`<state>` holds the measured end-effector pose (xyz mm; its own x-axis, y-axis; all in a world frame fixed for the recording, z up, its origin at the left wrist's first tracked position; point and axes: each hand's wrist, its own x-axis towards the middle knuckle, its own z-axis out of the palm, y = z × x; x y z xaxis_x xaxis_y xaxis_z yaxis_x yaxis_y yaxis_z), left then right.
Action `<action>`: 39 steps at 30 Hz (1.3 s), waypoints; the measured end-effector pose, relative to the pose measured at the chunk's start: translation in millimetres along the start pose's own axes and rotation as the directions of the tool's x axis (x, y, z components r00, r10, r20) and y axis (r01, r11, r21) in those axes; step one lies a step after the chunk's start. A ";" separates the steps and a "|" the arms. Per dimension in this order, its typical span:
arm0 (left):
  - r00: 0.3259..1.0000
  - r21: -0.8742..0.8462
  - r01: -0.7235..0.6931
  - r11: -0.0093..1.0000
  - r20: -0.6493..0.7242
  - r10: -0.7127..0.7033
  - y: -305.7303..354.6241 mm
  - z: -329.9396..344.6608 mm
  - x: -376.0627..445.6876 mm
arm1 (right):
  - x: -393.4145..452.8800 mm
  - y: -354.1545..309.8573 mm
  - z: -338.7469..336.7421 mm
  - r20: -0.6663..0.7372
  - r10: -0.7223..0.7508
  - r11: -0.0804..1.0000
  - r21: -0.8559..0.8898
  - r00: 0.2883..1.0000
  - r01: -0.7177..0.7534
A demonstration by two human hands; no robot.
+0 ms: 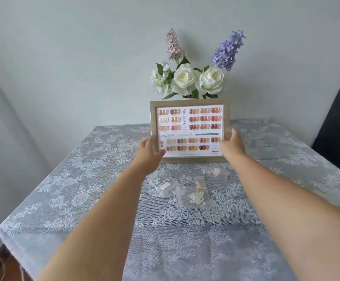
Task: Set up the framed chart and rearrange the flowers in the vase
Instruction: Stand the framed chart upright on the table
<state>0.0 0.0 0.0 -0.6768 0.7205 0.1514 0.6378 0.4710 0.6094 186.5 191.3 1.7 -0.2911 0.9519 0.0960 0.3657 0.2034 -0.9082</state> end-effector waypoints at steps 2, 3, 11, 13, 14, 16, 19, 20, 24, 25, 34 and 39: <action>1.000 -0.002 0.012 1.000 0.014 -0.012 -4.2 1.1 4.6 | 5.7 1.4 2.4 -0.023 0.032 0.999 -0.005 0.999 -0.032; 0.999 -0.011 0.025 1.000 0.024 -0.025 -8.0 2.6 6.9 | 8.4 4.2 3.4 -0.017 0.046 0.999 -0.007 0.999 -0.046; 0.992 -0.145 0.112 0.983 0.065 -0.104 -14.9 -4.8 22.5 | 11.3 11.3 2.4 0.018 -0.014 0.998 -0.055 1.000 0.015; 0.987 -0.220 0.148 0.964 0.093 -0.131 -10.0 -6.2 25.3 | 10.9 10.9 0.5 0.014 -0.037 0.997 -0.068 0.999 0.038; 0.985 -0.254 0.157 0.954 0.109 -0.133 -7.6 -6.4 26.4 | 11.3 11.6 -0.9 0.015 -0.049 0.996 -0.078 0.999 0.050; 0.987 -0.284 0.133 0.949 0.120 -0.103 -5.0 -6.6 28.7 | 13.4 11.9 -3.7 0.028 -0.064 0.994 -0.091 0.998 0.066; 0.987 -0.272 0.125 0.954 0.132 -0.092 -5.8 -11.0 30.8 | 18.1 13.1 -6.5 0.034 -0.054 0.991 -0.124 0.998 0.058; 0.987 -0.262 0.129 0.956 0.124 -0.099 -8.0 -12.4 32.6 | 19.7 13.5 -6.4 0.036 -0.052 0.989 -0.138 0.998 0.057; 0.989 -0.286 0.147 0.947 0.070 -0.133 -18.5 -10.5 42.9 | 23.7 13.8 1.0 0.018 -0.065 0.983 -0.171 0.998 0.068; 0.989 -0.272 0.145 0.951 0.040 -0.139 -21.1 -8.4 45.9 | 25.3 13.8 3.8 0.002 -0.065 0.984 -0.169 0.998 0.065; 0.971 -0.224 0.109 0.968 -0.183 -0.152 -63.2 -8.7 61.9 | 35.8 13.9 41.6 -0.051 -0.080 0.994 -0.075 0.996 0.076; 0.948 -0.231 0.108 0.967 -0.268 -0.170 -104.2 -42.0 66.8 | 28.0 -7.1 86.8 -0.009 -0.152 0.988 0.006 0.988 0.152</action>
<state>-127.1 -22.4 -20.7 -0.8489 0.4664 0.2487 0.4586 0.4160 0.7852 99.0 196.6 -24.5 -0.3353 0.9118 0.2369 0.3120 0.3448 -0.8853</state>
